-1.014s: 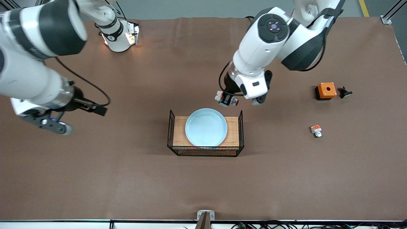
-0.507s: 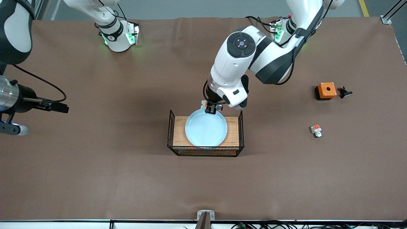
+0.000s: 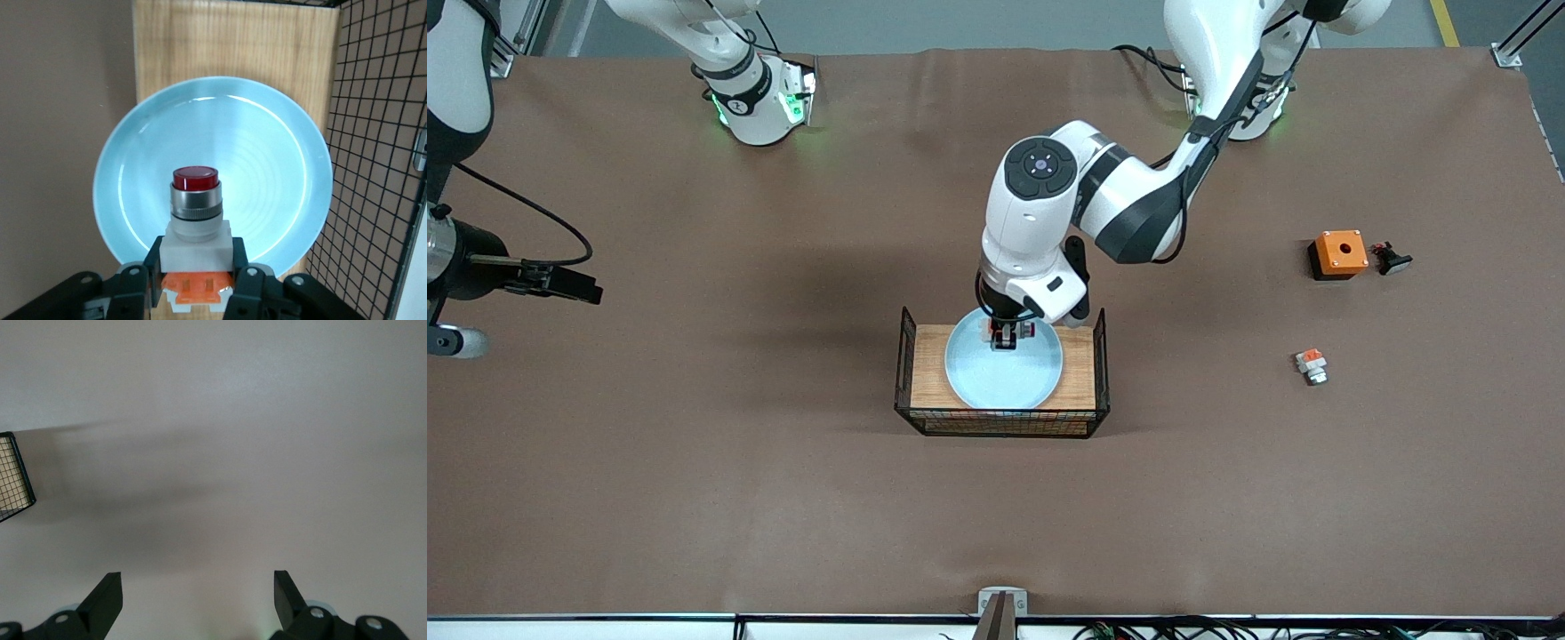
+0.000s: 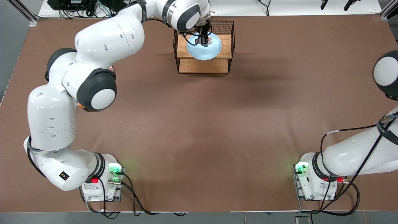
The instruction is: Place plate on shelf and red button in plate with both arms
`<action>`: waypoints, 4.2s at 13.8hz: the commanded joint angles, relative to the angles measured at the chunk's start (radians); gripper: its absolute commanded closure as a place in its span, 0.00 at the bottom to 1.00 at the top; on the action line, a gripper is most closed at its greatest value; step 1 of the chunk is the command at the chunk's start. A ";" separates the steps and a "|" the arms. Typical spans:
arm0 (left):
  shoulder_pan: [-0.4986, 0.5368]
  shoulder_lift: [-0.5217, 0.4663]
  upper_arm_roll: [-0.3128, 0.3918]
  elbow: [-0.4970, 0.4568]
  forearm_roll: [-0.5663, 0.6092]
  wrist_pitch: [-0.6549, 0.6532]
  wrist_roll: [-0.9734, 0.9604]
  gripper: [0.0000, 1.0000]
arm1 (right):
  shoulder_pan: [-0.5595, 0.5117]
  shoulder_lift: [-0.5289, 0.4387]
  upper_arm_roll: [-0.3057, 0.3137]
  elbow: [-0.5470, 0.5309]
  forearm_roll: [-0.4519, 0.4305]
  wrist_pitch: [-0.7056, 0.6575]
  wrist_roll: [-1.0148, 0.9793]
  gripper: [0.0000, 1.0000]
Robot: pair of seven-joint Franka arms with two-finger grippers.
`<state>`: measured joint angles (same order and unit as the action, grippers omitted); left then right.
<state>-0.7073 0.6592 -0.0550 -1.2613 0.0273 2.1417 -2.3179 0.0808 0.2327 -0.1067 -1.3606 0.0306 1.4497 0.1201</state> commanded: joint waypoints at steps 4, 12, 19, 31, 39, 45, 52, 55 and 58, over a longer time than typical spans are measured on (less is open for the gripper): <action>-0.009 0.063 0.041 0.039 0.020 0.078 -0.015 0.66 | -0.016 -0.170 0.013 -0.193 -0.021 0.078 -0.045 0.00; -0.009 0.077 0.040 0.033 0.022 0.101 0.017 0.66 | -0.050 -0.184 0.015 -0.169 -0.035 0.057 -0.091 0.00; -0.009 0.092 0.040 0.030 0.022 0.113 0.040 0.64 | -0.052 -0.168 0.015 -0.094 -0.063 0.054 -0.080 0.00; 0.031 -0.033 0.035 0.019 0.008 0.060 0.071 0.00 | -0.064 -0.380 0.016 -0.337 -0.038 0.046 -0.086 0.00; 0.167 -0.356 0.017 -0.226 -0.105 -0.025 0.381 0.00 | -0.062 -0.432 0.016 -0.341 -0.038 0.031 -0.091 0.00; 0.287 -0.651 0.018 -0.553 -0.156 -0.081 0.981 0.00 | -0.062 -0.432 0.018 -0.338 -0.001 0.017 -0.089 0.00; 0.486 -0.713 0.020 -0.549 -0.158 -0.235 1.684 0.00 | -0.118 -0.434 0.018 -0.336 -0.012 -0.002 -0.165 0.00; 0.592 -0.731 0.024 -0.537 -0.149 -0.317 1.939 0.00 | -0.112 -0.432 0.024 -0.324 -0.014 -0.002 -0.162 0.00; 0.721 -0.737 0.024 -0.512 -0.145 -0.367 2.169 0.00 | -0.095 -0.432 0.028 -0.322 -0.038 -0.002 -0.162 0.00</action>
<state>-0.0494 -0.0571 -0.0224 -1.7799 -0.1142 1.8083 -0.2616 -0.0167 -0.1789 -0.0868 -1.6744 0.0102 1.4490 -0.0310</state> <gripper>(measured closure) 0.000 0.000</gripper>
